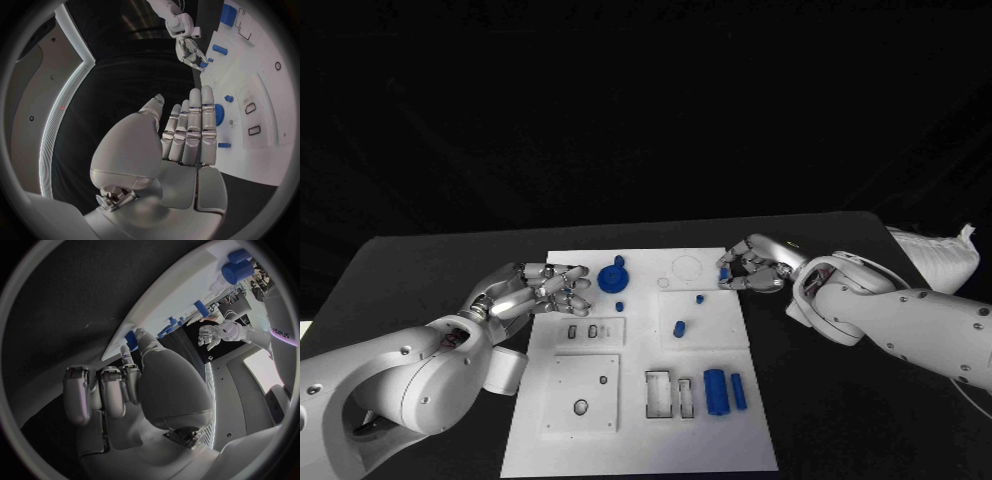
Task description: Assemble the parts on the task board
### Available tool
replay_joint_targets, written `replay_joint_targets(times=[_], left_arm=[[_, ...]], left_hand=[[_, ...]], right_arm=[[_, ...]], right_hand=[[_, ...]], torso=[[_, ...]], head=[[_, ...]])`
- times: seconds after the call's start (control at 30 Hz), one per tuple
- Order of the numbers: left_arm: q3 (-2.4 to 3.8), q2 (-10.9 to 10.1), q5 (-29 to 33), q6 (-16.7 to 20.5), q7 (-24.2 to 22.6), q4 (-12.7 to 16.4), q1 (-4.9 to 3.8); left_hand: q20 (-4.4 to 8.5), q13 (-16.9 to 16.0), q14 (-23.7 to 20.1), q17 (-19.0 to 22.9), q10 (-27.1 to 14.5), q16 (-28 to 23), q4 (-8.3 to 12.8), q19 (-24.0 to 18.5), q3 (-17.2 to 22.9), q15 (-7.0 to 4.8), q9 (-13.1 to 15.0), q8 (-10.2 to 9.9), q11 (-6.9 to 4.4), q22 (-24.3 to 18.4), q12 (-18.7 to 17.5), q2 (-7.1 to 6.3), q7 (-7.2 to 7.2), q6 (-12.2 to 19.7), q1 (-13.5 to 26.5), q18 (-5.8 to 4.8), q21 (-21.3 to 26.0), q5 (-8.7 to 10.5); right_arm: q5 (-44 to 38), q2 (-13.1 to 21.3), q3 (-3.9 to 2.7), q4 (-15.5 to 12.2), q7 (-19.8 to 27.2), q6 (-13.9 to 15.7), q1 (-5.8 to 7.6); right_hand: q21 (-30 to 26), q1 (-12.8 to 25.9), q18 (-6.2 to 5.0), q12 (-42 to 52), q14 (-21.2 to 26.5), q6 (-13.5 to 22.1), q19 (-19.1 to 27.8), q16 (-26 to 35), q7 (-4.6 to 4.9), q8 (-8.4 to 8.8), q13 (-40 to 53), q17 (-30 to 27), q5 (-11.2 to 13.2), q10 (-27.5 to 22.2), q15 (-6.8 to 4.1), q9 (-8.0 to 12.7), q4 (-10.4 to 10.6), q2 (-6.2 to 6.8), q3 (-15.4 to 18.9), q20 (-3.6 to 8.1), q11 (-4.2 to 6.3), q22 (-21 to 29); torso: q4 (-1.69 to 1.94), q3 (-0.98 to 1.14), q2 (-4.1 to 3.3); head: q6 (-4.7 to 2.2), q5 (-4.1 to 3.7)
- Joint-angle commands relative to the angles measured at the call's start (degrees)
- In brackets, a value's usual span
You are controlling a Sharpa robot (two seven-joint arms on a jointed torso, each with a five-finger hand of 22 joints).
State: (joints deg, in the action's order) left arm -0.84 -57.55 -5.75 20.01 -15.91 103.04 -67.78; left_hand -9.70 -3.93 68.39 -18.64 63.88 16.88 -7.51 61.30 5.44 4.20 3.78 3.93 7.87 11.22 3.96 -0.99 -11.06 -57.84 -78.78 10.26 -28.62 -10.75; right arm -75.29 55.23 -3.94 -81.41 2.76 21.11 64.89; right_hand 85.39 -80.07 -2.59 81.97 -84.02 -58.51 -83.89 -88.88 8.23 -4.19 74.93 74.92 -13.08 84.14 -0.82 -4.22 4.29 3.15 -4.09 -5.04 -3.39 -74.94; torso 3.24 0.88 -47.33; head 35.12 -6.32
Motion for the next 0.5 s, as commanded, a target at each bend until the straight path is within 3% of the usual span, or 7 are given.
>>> replay_joint_targets(times=[0.03,0.33,0.5], left_arm=[[0.02,0.0,0.1,-0.8,-0.7,0.1,-0.02],[0.02,0.0,0.1,-0.8,-0.7,0.1,-0.02],[0.02,0.0,0.1,-0.8,-0.6,0.1,-0.02]], left_hand=[[-0.13,0.1,-0.3,-0.1,-0.5,-0.1,0.0,-0.3,0.4,-0.01,-0.1,-0.2,0.07,0.1,-0.3,-0.07,-0.25,0.2,-0.3,-0.04,-0.3,0.22],[-0.13,0.1,-0.3,-0.1,-0.5,-0.1,0.0,-0.3,0.4,-0.01,-0.1,-0.2,0.07,0.1,-0.3,-0.07,-0.25,0.2,-0.3,-0.04,-0.3,0.22],[-0.13,0.1,-0.3,-0.1,-0.5,-0.1,0.0,-0.3,0.4,-0.01,-0.1,-0.2,0.07,0.1,-0.3,-0.07,-0.25,0.2,-0.3,-0.04,-0.3,0.22]], right_arm=[[-1.1,0.0,-0.03,-0.1,-0.4,-0.3,-0.07],[-1.2,0.1,-0.03,-0.2,-0.3,-0.2,-0.09],[-1.1,0.0,-0.03,-0.2,0.0,-0.1,-0.09]], right_hand=[[0.3,0.1,0.56,0.3,-5.6,-0.4,-2.1,-0.3,-0.12,-0.34,9.9,13.4,0.4,1.7,-0.25,-0.1,0.1,-0.67,-0.4,0.12,0.26,-5.7],[0.4,0.6,0.59,0.6,-5.7,-1.7,-2.2,-0.4,-0.49,-0.66,10.1,13.6,0.4,1.9,-0.48,-0.3,0.2,-1.11,-1.0,0.32,0.56,-5.9],[0.4,0.9,0.60,0.8,-5.7,-4.6,-2.2,-0.4,-1.55,-1.86,10.3,13.6,0.5,2.0,-1.12,-0.9,0.2,-2.00,-2.0,0.79,1.41,-6.0]], torso=[[-0.03,0.01,0.00],[0.01,0.01,-0.02],[0.03,-0.02,0.00]], head=[[0.00,-0.01],[0.11,-0.08],[0.07,-0.17]])
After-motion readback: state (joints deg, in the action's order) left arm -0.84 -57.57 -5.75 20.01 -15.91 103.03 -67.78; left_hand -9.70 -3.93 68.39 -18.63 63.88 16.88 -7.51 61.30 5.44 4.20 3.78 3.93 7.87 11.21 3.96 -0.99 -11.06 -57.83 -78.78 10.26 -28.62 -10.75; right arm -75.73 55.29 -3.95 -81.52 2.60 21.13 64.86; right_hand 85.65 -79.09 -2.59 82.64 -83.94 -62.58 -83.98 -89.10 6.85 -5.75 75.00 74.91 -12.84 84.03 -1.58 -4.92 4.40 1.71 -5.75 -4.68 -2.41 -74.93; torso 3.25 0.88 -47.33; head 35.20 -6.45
